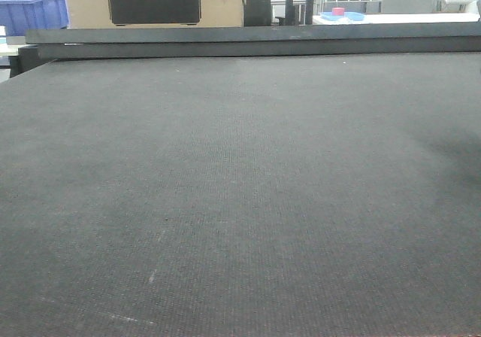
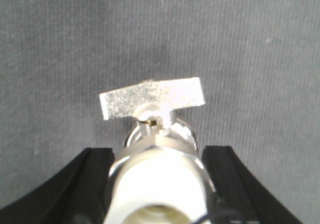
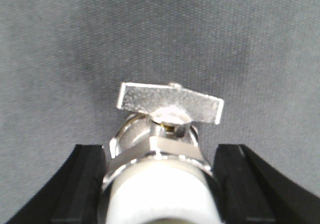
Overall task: Place valve from conveyor to right shelf box
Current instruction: 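Lift both held valves up off the conveyor belt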
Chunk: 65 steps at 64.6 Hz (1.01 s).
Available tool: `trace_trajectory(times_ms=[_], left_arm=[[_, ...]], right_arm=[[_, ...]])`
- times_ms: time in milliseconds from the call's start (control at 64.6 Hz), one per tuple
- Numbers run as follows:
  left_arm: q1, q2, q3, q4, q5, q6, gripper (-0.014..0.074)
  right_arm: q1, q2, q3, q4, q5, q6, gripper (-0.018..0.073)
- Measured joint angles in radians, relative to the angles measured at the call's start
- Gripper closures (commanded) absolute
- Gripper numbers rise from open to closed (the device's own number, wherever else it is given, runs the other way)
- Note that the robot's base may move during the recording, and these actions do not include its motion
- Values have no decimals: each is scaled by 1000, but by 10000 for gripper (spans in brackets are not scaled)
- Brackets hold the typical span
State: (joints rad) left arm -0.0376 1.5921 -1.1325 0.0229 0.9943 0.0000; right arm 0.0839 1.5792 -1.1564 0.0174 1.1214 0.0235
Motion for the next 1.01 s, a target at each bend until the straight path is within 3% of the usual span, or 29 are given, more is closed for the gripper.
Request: trace_trajectory(times_ms=[1006], left_arm=[[0, -662, 2, -13, 186, 59, 708]], right_arm=[[0, -511, 0, 4, 124, 0, 727]])
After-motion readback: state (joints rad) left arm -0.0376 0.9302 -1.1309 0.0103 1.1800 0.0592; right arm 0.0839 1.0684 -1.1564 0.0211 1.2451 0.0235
